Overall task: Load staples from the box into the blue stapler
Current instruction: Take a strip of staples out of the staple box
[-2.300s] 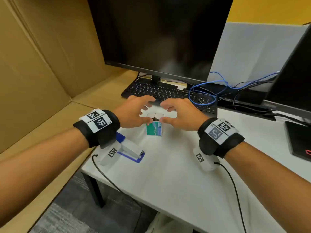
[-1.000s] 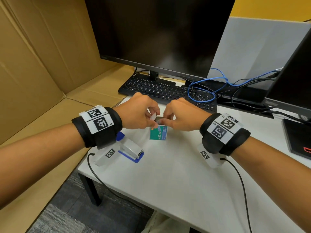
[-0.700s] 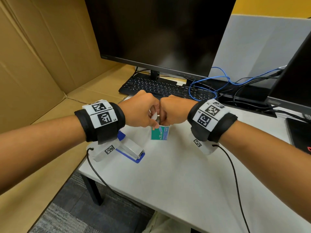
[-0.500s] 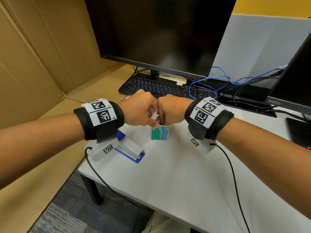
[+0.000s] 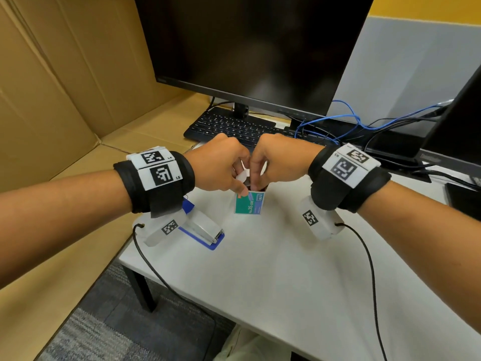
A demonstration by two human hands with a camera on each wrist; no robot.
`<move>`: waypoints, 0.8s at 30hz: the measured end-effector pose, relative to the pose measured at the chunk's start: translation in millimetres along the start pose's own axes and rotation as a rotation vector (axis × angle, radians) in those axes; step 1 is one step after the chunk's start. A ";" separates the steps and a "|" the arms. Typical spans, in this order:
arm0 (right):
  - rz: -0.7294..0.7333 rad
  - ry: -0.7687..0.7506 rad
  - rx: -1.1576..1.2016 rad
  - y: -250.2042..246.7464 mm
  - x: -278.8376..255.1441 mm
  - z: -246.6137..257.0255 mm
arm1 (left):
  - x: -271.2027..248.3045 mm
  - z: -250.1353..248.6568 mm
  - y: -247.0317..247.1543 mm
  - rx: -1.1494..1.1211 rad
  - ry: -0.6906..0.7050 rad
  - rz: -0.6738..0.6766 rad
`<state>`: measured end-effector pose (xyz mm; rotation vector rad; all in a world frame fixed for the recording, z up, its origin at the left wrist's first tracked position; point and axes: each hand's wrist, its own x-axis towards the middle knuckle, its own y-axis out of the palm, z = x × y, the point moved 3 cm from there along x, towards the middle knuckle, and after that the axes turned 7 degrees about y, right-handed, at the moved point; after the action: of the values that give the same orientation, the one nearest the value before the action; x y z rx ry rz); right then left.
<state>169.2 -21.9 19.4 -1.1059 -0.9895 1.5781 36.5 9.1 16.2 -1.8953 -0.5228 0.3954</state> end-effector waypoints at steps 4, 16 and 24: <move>-0.063 0.013 0.088 -11.9 -7.3 -6.6 | 0.1 2.4 1.0 -0.035 -0.013 -0.008; -0.313 0.039 0.260 -24.8 -28.3 -16.4 | -4.9 14.5 4.6 -0.103 0.005 -0.085; -0.240 0.012 0.063 -27.2 -47.0 -16.3 | -6.7 17.5 8.6 -0.112 0.051 -0.098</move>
<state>198.6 -59.5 50.2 -0.9154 -1.0174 1.3980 23.5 16.4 2.0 -1.9723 -0.6122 0.2578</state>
